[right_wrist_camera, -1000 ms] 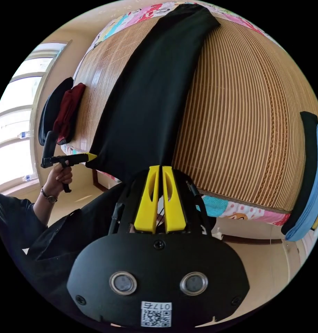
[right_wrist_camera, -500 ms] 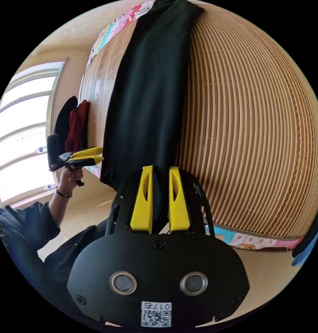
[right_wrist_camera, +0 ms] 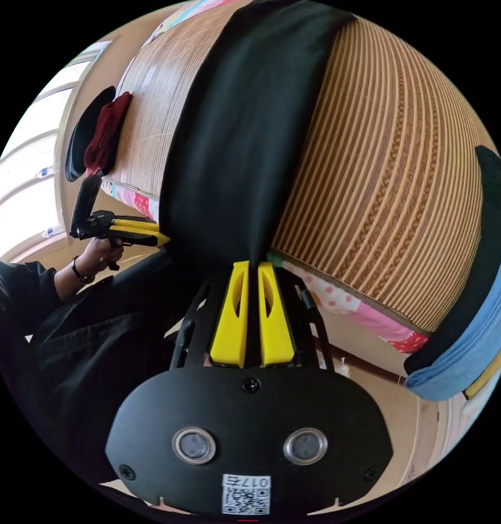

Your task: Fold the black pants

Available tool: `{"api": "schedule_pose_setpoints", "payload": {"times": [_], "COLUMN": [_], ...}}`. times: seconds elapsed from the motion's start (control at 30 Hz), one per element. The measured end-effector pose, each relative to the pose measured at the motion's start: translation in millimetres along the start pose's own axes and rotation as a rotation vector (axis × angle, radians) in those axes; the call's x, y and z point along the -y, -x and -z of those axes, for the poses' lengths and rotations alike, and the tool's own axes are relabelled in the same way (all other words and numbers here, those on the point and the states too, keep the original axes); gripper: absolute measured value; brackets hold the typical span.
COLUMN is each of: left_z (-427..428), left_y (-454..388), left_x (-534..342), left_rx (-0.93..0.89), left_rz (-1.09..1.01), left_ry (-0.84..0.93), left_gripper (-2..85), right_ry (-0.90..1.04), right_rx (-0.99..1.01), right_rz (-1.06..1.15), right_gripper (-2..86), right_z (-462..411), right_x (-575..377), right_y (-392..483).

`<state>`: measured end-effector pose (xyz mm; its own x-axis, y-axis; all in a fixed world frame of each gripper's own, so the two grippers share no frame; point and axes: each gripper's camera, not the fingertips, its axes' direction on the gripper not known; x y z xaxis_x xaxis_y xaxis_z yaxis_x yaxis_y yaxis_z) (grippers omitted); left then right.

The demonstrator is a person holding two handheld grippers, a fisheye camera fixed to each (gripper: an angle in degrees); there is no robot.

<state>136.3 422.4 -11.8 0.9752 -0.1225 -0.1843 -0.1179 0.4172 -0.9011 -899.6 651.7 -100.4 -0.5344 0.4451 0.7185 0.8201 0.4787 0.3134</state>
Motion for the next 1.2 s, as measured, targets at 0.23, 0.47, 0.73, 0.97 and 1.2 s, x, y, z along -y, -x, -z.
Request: {"api": "schedule_pose_setpoints", "payload": {"times": [0.23, 0.47, 0.73, 0.97, 1.2], "left_z": [108, 111, 85, 48, 31], "left_y": [44, 80, 76, 87, 117], "left_x": [50, 170, 223, 201, 225], "left_rx": [-0.123, -0.218, -0.179, -0.225, -0.368], "left_rz": [0.046, 0.1, 0.068, 0.093, 0.094], "left_ry": [-0.5, -0.584, -0.565, -0.445, -0.372], "left_gripper": [9.2, 13.4, 12.6, 10.5, 7.8], "right_ry": [-0.295, -0.535, -0.477, -0.393, -0.376], "right_rx": [0.183, 0.501, 0.629, 0.771, 0.887], "right_rz": [-0.06, -0.065, -0.067, -0.078, -0.048], "right_gripper": [8.7, 11.5, 12.0, 10.9, 11.1], "right_z": [92, 133, 148, 120, 137], "right_x": [7, 97, 133, 77, 116], "right_y": [-53, -96, -73, -58, -47]}}
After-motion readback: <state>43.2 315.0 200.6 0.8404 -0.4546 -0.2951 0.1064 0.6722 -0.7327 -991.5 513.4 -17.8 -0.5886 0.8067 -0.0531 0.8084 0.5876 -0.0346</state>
